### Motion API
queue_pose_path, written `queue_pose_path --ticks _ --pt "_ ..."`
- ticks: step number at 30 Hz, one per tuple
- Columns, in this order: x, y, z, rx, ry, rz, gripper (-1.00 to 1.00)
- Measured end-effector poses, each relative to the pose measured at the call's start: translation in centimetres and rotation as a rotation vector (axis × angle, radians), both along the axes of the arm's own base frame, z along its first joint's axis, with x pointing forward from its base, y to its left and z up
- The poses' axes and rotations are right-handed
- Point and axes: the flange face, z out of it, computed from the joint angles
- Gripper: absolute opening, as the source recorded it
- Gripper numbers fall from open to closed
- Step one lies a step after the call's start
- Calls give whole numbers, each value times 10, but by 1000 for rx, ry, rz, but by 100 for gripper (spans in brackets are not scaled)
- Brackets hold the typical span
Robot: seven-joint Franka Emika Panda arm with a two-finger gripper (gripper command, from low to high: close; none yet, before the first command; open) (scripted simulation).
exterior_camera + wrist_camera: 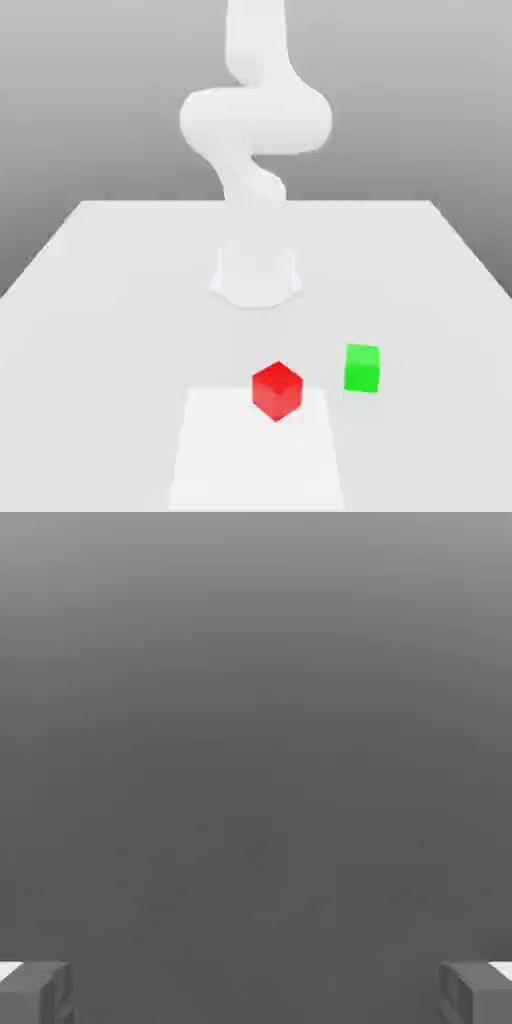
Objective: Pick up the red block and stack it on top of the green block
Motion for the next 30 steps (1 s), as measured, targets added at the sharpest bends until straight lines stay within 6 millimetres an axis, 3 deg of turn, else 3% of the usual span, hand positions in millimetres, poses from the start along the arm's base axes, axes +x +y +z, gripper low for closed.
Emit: queue_pose_path --ticks 4,9,13,18,23,24,30 --pt "35 7 -99 -73 148 110 0" --pt "44 16 -224 -147 328 262 0" --pt "23 22 -326 -194 482 404 0" --pt "-28 27 -450 -234 669 591 0" --pt "-38 27 -504 -240 694 617 0" --pt "-38 27 -513 -240 694 617 -100" --pt "-39 27 -517 -240 697 618 -100"
